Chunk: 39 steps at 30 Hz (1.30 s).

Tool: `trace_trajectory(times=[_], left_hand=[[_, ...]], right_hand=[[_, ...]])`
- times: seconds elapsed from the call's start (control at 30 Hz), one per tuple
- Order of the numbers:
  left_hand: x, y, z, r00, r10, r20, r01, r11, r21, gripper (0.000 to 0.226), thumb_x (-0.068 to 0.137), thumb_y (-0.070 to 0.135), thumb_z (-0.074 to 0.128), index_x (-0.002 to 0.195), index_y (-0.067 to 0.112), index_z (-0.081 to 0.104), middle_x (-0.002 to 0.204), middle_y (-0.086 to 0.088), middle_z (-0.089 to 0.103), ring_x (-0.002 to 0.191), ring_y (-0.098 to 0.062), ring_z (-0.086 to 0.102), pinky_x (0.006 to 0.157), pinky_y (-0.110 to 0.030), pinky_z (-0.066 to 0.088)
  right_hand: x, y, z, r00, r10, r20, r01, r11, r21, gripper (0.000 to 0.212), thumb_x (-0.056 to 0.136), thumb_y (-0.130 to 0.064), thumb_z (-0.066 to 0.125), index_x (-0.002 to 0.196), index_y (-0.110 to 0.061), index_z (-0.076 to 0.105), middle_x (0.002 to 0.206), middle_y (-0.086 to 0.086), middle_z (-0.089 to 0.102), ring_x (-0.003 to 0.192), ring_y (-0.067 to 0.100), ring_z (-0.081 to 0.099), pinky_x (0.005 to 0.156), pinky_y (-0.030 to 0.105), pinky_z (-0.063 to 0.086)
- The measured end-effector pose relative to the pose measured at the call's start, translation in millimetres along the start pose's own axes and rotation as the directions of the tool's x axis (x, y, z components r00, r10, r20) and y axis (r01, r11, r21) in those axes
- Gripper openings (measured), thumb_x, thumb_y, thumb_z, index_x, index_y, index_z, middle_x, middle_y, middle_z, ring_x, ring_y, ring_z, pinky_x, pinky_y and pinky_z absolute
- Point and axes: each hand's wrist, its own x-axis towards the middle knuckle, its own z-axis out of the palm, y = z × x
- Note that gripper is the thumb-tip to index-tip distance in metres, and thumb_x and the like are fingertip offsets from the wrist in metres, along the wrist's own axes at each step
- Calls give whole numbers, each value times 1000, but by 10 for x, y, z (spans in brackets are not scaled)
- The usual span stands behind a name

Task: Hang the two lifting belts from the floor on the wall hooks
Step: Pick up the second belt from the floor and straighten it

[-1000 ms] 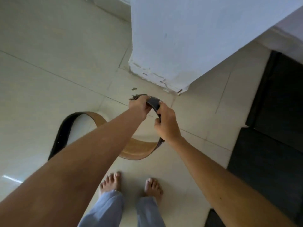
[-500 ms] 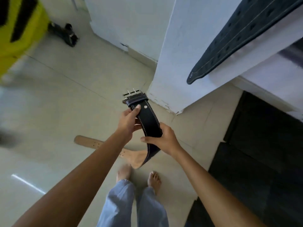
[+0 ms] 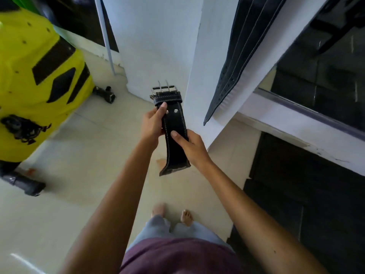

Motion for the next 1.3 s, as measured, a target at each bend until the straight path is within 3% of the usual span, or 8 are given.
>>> trace_trajectory(times=[0.2, 0.3, 0.47, 0.6, 0.8, 1.0, 1.2, 1.3], left_hand=[[-433, 401, 118, 966, 229, 122, -235, 971, 37, 49, 91, 38, 60, 87, -10, 64, 80, -18, 64, 74, -24, 61, 70, -37, 51], [-620, 574, 244, 930, 325, 170, -335, 941, 37, 42, 92, 38, 59, 75, 0, 61, 69, -14, 57, 64, -23, 57, 60, -34, 46], [-737, 966, 479, 875, 462, 148, -464, 885, -18, 37, 90, 40, 60, 74, 8, 61, 70, -18, 55, 67, -30, 54, 57, -42, 44], [-741, 1138, 505, 847, 520, 112, -519, 854, -40, 36, 86, 45, 63, 60, 21, 59, 68, -15, 49, 65, -27, 45, 58, -43, 36], [-769, 1077, 496, 838, 507, 203, -505, 861, -68, 65, 85, 47, 62, 81, -17, 52, 75, -19, 53, 70, -31, 51, 63, -46, 38], [-894, 985, 560, 829, 508, 234, -514, 857, -42, 53, 92, 37, 59, 92, -16, 59, 85, -40, 62, 77, -43, 65, 72, -61, 50], [-840, 1051, 468, 827, 535, 175, -529, 845, -80, 61, 86, 43, 63, 83, -17, 55, 72, -30, 56, 70, -29, 52, 65, -46, 41], [-826, 1015, 407, 839, 511, 186, -509, 858, -66, 65, 86, 47, 62, 84, -17, 51, 72, -18, 52, 68, -28, 48, 62, -43, 38]], right_hand=[[-198, -567, -123, 982, -92, -163, 122, 976, 179, 35, 96, -37, 58, 84, -4, 61, 79, 5, 63, 76, 19, 60, 69, 33, 45], [-196, -949, -381, 961, -160, -225, 213, 949, 232, 25, 94, -32, 62, 86, -8, 63, 80, 2, 65, 82, 19, 63, 75, 37, 50], [-264, -1402, -716, 936, -309, -170, 340, 917, 208, 23, 86, -27, 73, 99, -9, 67, 95, 11, 75, 92, 25, 73, 87, 43, 58], [-568, -974, -682, 961, -278, -5, 277, 954, 120, 26, 79, -23, 80, 102, -25, 68, 102, 5, 76, 94, 20, 74, 88, 40, 59], [-735, -465, -642, 978, -208, -20, 209, 973, 101, 32, 71, -19, 85, 97, -6, 71, 102, 24, 72, 96, 35, 69, 96, 56, 51], [-485, -1417, -932, 916, -318, -245, 372, 902, 220, 13, 84, -17, 74, 79, -6, 69, 77, 9, 72, 78, 26, 72, 70, 36, 58], [-554, -946, -665, 957, -289, -19, 285, 929, 236, 29, 80, -3, 77, 107, -3, 67, 101, 12, 73, 97, 25, 71, 90, 37, 57], [-728, -286, -410, 976, -209, 57, 207, 978, 34, 25, 76, -7, 81, 99, -10, 72, 92, 3, 73, 79, 12, 64, 77, 27, 53]])
